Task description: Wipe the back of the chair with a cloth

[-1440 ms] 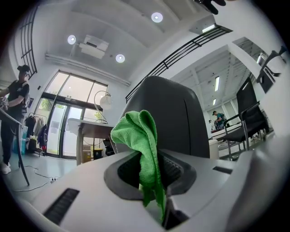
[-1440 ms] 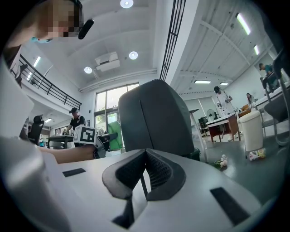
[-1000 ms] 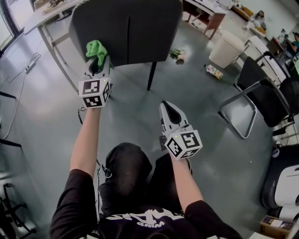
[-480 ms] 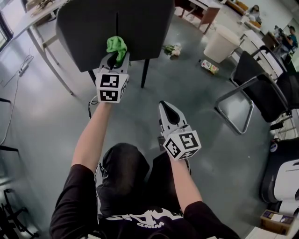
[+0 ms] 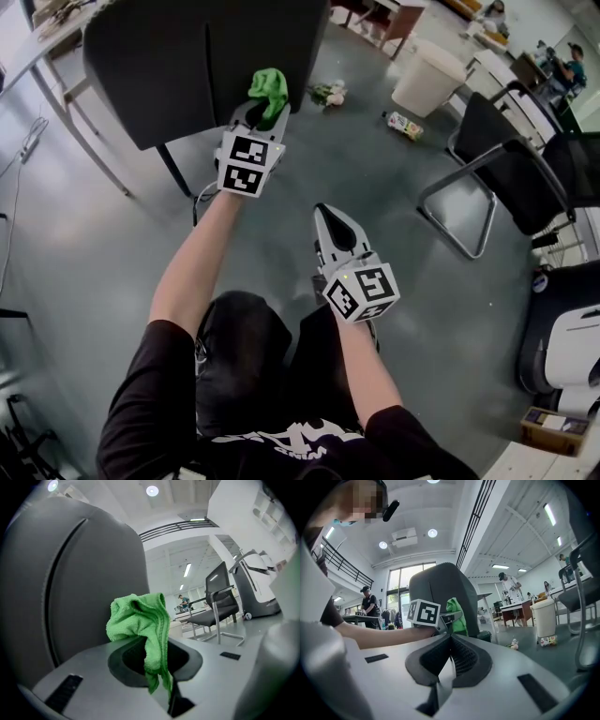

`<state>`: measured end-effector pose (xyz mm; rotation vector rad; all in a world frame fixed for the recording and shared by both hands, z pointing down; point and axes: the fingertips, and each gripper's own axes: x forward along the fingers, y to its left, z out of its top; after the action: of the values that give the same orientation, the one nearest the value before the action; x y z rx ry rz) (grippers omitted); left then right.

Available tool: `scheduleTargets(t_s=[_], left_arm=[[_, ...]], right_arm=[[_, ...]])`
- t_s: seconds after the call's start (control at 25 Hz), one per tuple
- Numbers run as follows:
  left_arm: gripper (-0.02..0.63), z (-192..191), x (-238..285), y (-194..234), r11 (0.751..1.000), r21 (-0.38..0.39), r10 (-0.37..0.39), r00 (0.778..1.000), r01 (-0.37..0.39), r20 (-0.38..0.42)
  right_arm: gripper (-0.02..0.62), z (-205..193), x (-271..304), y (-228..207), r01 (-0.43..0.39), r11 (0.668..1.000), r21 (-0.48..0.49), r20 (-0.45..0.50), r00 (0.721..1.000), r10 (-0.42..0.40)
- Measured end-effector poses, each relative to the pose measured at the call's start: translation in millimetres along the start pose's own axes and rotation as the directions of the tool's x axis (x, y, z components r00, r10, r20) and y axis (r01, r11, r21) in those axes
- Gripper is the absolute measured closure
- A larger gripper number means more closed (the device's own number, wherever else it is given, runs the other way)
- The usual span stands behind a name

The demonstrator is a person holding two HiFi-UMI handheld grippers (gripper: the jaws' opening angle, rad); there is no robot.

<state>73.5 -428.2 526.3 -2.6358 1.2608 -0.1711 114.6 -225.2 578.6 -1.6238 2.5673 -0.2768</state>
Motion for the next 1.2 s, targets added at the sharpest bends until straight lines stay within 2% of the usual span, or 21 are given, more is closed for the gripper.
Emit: scheduleTargets(t_s=[0.16,0.28,0.48,0.68,0.84,1.04,1.12,1.2], left_arm=[[0.54,4.5,3.9,-31.4,0.995,0.01,-0.099,0.995,0.099,0.016],[0.54,5.1,-14.3,-31.3,0.996,0.018,-0.093,0.995,0.093,0.042],[0.54,-10.2,-66.7,9.0,0.999,0.016,0.036,0.998,-0.037,0.047],[0.54,-36.7,-132.0,59.8,0.981,0.01,0.194,0.981,-0.194,0.011],[0.54,-61.3,-182.6,99.6,0.949,0.001,0.314,0.949,-0.314,-0.043],[0.54,-90.1,-228.5,148.8,0.891,-0.02,0.451,0.889,-0.454,-0.082],[0.54,-99.5,-236.6,163.2,0.87,-0.024,0.49,0.868,-0.493,-0.081],[0.54,-108.2,-238.8,173.1,0.86,-0.016,0.507,0.859,-0.509,-0.078]], right_arm=[[0.598,-2.4,-4.4,-8.0,0.017,1.0,0.002,-0.001,1.0,-0.017],[0.598,-5.0,-3.7,-8.0,0.012,1.0,0.005,-0.005,1.0,-0.012],[0.598,-9.4,1.2,2.8,-0.021,1.0,0.004,-0.009,1.0,0.021],[0.598,-10.0,3.3,8.2,-0.042,0.999,0.009,-0.004,0.999,0.042],[0.598,-8.1,3.3,9.9,-0.048,0.999,0.016,0.003,0.999,0.048],[0.598,-10.8,4.8,17.4,-0.06,0.998,0.018,-0.001,0.998,0.06],[0.598,-12.2,5.2,18.7,-0.06,0.998,0.015,-0.006,0.998,0.061],[0.598,-13.7,5.7,19.9,-0.06,0.998,0.01,-0.012,0.998,0.06]])
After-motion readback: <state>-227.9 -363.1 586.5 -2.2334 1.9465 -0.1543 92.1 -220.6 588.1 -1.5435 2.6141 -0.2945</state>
